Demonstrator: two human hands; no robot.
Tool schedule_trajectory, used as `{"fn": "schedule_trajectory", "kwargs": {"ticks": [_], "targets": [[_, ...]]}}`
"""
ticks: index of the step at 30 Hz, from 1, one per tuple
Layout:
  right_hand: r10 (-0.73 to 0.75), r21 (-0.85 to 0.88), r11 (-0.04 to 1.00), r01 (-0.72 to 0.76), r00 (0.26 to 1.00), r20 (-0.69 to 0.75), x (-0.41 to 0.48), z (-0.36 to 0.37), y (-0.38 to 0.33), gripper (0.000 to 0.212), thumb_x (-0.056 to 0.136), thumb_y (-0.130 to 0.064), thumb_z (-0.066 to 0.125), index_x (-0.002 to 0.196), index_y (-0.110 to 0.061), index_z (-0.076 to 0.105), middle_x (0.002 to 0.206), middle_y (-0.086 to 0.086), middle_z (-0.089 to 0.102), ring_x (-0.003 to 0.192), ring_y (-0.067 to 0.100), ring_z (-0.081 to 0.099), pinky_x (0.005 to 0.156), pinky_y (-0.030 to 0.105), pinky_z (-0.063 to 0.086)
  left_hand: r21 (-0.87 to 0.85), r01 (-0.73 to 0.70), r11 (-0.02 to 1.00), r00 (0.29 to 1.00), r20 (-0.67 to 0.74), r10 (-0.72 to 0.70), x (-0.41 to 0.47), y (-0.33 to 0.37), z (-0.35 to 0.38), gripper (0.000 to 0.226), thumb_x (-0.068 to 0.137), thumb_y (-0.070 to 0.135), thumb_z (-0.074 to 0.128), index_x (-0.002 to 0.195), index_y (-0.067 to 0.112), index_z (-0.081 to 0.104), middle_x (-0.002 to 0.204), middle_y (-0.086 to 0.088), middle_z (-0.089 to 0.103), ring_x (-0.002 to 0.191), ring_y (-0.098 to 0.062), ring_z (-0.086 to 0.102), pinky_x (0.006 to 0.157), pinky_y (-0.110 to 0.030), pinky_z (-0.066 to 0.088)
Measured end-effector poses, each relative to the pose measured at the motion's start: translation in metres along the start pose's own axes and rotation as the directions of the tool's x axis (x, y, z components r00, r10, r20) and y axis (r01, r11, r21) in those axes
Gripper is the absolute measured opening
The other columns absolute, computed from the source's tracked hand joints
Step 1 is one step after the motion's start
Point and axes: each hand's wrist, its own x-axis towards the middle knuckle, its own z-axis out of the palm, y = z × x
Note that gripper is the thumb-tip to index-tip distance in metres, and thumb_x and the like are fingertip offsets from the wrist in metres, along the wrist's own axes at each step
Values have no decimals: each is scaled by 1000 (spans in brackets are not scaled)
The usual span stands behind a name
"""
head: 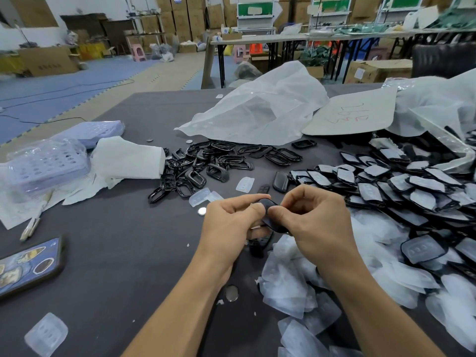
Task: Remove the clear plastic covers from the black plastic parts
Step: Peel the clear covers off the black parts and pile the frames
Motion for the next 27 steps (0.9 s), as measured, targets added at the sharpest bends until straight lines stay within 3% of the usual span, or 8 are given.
{"fn": "schedule_trajectory", "kwargs": {"ticks": [4, 7, 10, 14, 18, 21, 24, 27], "targets": [[0, 3, 1000, 0, 1000, 26, 0, 2, 2, 18, 76, -12, 86, 69, -15, 70, 62, 6, 72, 63, 30, 71, 64, 47, 59, -19, 20, 1000, 999, -46, -21, -1, 3, 1, 30, 91, -15, 57, 89, 3, 81, 75, -13, 77, 60, -19, 74, 56, -22, 58], [27, 50, 998, -33, 993, 117, 1, 5, 2, 15, 83, -8, 79, 72, -16, 72, 62, 3, 70, 54, 16, 61, 54, 32, 52, -40, 2, 999, 992, -127, -7, 1, 2, 3, 28, 92, -16, 58, 89, 2, 78, 74, -13, 77, 61, -20, 75, 56, -23, 59], [43, 117, 992, -55, 994, 101, 2, 5, 2, 23, 86, 2, 73, 71, -15, 72, 59, 3, 68, 46, 12, 56, 47, 20, 44, -36, -26, 999, 989, -147, 20, 1, -1, 5, 33, 93, -11, 61, 82, 12, 82, 78, -13, 79, 66, -20, 76, 60, -23, 60], [2, 111, 994, -12, 996, 92, 3, 2, 2, 25, 85, 6, 73, 70, -14, 74, 59, 7, 68, 47, 14, 55, 49, 26, 46, 203, -84, 976, 986, -123, 111, 2, 0, 0, 39, 87, -5, 70, 82, 31, 84, 78, -6, 80, 70, -20, 72, 68, -28, 62], [-4, 153, 988, -12, 995, 103, 5, 4, 2, 25, 86, 7, 71, 76, -14, 79, 63, 9, 70, 51, 13, 56, 51, 26, 45, 102, -41, 994, 984, -166, 58, 4, 4, -3, 46, 84, -15, 68, 69, 26, 84, 69, -5, 77, 56, -14, 67, 57, -20, 57], [3, 189, 982, -14, 998, 61, 5, 6, 4, 29, 91, 6, 67, 81, -17, 80, 59, -2, 67, 50, 9, 55, 49, 20, 45, 65, -25, 998, 986, -162, 36, 2, 3, 0, 33, 87, -13, 69, 78, 15, 83, 72, -8, 78, 58, -13, 71, 57, -19, 56], [-24, 146, 989, 23, 1000, 6, 4, 6, 6, 32, 94, 5, 64, 80, -20, 79, 57, -6, 66, 51, 9, 55, 54, 28, 50, 166, -59, 984, 987, -138, 82, 0, 2, 0, 33, 88, -4, 72, 77, 25, 83, 70, -6, 78, 60, -14, 71, 56, -20, 55], [-98, 21, 995, 98, 995, 8, 5, 5, 5, 30, 94, 2, 65, 80, -22, 78, 59, -9, 64, 55, 9, 56, 59, 37, 53, 274, -111, 955, 980, -128, 151, 0, 3, -2, 31, 88, 8, 75, 78, 37, 82, 54, -6, 69, 45, -12, 58, 49, -19, 47]]}}
